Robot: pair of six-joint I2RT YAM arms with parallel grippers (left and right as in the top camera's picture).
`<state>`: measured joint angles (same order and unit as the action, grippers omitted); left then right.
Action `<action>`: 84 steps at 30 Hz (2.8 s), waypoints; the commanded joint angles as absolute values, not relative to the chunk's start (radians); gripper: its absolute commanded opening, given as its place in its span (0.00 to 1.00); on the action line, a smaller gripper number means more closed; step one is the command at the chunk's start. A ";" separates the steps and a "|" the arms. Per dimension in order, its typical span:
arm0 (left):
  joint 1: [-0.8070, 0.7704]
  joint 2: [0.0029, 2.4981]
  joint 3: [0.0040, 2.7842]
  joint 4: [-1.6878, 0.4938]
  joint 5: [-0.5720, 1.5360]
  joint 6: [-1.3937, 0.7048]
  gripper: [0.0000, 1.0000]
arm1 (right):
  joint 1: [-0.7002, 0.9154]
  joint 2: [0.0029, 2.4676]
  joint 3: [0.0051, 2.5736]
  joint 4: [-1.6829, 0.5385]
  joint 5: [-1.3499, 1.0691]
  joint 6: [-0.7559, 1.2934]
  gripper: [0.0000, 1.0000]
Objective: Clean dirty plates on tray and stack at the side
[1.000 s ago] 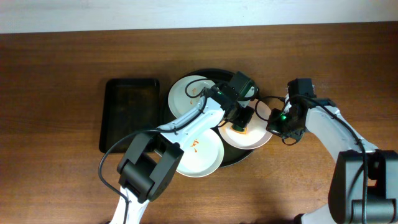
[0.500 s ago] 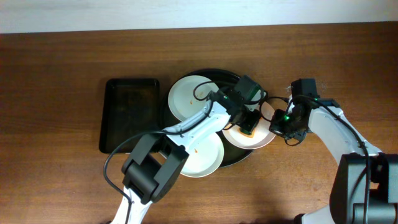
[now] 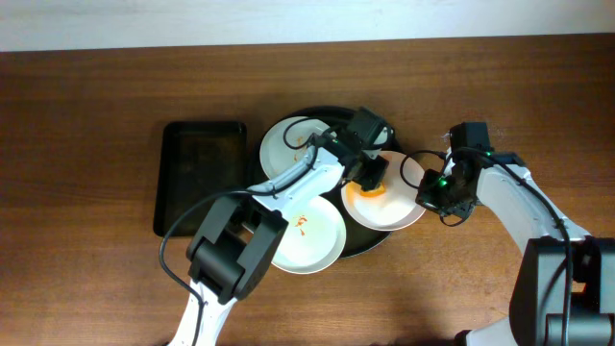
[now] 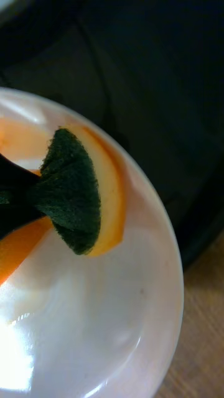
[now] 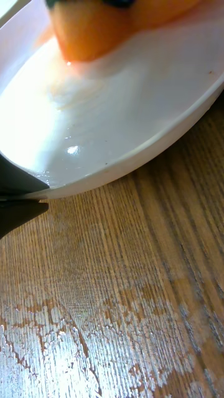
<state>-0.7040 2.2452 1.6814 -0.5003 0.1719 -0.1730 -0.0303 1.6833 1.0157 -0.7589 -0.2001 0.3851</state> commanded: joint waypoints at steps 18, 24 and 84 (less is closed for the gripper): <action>-0.678 2.271 1.766 -0.749 -0.035 -0.162 0.00 | -0.034 1.634 1.027 -0.771 -0.137 0.376 0.04; -0.678 2.261 1.855 -0.817 -0.034 -0.162 0.00 | -0.034 1.595 1.027 -0.774 -0.091 0.376 0.04; -0.034 1.901 1.867 -1.235 0.339 0.039 0.00 | -0.339 1.489 1.377 -0.902 -0.113 0.402 0.04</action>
